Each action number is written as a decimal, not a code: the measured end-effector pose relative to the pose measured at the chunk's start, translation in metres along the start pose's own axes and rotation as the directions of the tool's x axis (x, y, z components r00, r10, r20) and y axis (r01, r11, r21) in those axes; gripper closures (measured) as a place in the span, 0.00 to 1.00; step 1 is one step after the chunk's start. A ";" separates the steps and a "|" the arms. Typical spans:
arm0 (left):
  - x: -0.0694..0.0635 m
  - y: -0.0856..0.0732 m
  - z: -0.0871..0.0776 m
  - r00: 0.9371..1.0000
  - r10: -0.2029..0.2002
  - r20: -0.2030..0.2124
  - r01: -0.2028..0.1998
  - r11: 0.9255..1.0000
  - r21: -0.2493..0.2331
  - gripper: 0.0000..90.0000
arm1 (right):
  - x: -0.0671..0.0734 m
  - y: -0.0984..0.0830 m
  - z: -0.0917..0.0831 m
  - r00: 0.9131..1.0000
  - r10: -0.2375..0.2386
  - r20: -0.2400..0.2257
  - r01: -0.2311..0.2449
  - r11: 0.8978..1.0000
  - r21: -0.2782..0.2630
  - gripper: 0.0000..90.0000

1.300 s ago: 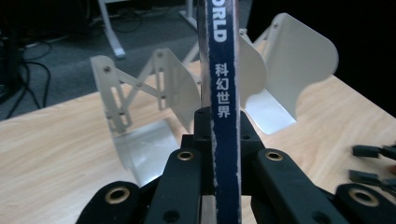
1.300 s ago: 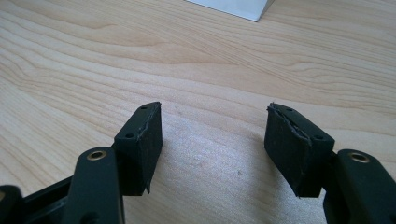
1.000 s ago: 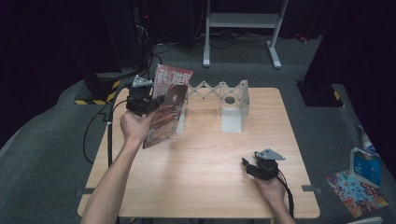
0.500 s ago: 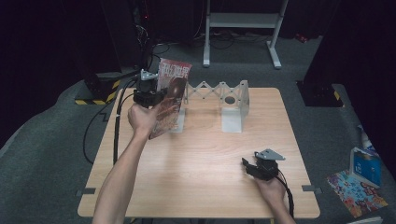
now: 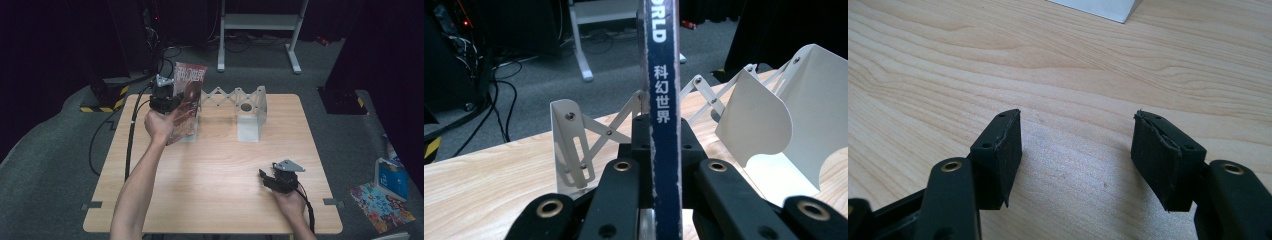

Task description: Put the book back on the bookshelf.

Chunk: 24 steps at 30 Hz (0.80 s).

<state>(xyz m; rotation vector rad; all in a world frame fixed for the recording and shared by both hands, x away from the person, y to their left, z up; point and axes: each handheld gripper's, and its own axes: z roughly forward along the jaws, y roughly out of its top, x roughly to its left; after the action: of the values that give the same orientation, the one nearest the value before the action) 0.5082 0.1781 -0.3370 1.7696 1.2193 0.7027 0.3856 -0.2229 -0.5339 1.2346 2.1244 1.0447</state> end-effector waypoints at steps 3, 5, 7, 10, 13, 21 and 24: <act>0.000 -0.004 0.003 1.000 -0.005 0.001 0.005 1.000 -0.019 0.93 | 0.000 0.000 0.000 1.000 -0.001 0.000 0.001 1.000 0.000 0.41; 0.000 -0.007 0.005 1.000 -0.005 -0.003 0.005 1.000 -0.031 0.93 | 0.000 0.000 0.000 1.000 0.000 0.000 0.000 1.000 0.000 0.41; 0.000 -0.009 0.006 1.000 -0.003 -0.005 0.003 0.999 -0.043 0.93 | 0.000 0.000 0.000 1.000 0.001 0.000 -0.001 1.000 0.000 0.41; 0.000 -0.012 0.008 1.000 -0.006 -0.001 0.006 0.998 -0.061 0.93 | 0.000 0.000 0.000 1.000 -0.001 -0.001 0.001 1.000 -0.001 0.41; 0.001 -0.015 0.009 1.000 -0.009 -0.004 0.009 0.997 -0.073 0.93 | 0.000 0.000 0.000 1.000 0.000 -0.001 0.000 1.000 0.000 0.41; -0.001 -0.028 0.006 1.000 0.015 -0.007 -0.016 0.995 -0.102 0.93 | 0.000 0.000 0.000 1.000 0.002 -0.002 -0.002 1.000 0.001 0.41; 0.001 -0.032 0.004 1.000 0.008 -0.011 -0.009 0.994 -0.113 0.93 | 0.001 0.000 0.000 1.000 0.002 -0.002 -0.002 1.000 0.001 0.41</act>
<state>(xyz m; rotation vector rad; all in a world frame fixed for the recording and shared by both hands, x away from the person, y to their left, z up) 0.4973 0.1832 -0.3671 1.6803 1.1572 0.7723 0.3854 -0.2224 -0.5337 1.2372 2.1259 1.0458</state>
